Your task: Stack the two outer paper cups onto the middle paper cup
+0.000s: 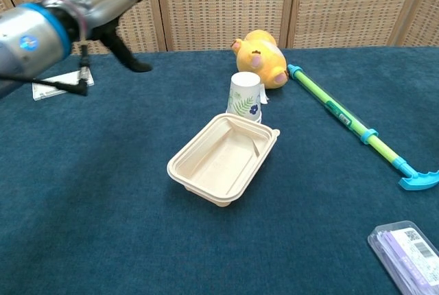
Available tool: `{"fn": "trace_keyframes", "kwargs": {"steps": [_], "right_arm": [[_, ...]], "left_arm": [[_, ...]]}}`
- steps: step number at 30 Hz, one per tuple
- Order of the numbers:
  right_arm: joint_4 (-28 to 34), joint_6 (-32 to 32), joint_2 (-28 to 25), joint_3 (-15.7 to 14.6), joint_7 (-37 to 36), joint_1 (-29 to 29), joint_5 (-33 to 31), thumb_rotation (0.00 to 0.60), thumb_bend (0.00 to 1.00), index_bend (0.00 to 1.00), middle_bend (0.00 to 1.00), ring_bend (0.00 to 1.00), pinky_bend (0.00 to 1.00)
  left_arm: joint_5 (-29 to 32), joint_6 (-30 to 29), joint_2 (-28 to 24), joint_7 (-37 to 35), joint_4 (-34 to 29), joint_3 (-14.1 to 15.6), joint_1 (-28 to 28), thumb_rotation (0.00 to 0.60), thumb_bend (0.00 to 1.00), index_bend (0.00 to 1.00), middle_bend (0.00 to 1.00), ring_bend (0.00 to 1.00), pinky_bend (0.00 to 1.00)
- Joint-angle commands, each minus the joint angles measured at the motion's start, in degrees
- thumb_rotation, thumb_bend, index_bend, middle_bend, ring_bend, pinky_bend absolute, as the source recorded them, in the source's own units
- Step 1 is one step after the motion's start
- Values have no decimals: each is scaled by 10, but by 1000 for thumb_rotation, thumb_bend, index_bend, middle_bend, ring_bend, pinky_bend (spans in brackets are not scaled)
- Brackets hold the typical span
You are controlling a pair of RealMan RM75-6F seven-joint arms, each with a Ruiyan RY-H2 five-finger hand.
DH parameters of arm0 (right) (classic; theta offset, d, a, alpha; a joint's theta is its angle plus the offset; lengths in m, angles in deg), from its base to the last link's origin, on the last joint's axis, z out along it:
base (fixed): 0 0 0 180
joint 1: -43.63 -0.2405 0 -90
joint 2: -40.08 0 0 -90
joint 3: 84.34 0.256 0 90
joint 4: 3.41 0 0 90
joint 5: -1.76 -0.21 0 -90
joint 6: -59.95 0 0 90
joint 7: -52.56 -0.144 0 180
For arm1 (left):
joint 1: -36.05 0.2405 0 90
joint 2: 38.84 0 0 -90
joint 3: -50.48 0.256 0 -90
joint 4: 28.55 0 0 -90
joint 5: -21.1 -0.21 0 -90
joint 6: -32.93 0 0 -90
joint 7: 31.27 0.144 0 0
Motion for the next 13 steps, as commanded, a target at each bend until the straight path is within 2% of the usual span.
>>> {"fn": "trace_keyframes", "kwargs": {"steps": [1, 5, 11, 13], "right_arm": [[2, 2, 1, 0, 10, 0, -3, 600, 249, 82, 0, 0, 0], [7, -2, 5, -2, 35, 0, -3, 600, 249, 82, 0, 0, 0], [20, -6, 10, -3, 64, 0, -2, 600, 249, 82, 0, 0, 0], [26, -11, 10, -5, 73, 1, 3, 600, 249, 82, 0, 0, 0]], "left_arm": [[-62, -86, -25, 7, -31, 71, 84, 600, 218, 0, 0, 0, 15], [-98, -134, -37, -9, -24, 123, 153, 600, 209, 0, 0, 0, 12], [-134, -171, -61, -73, -14, 155, 234, 600, 188, 0, 0, 0, 2], [-147, -181, -68, -86, -12, 161, 255, 600, 149, 0, 0, 0, 0]]}}
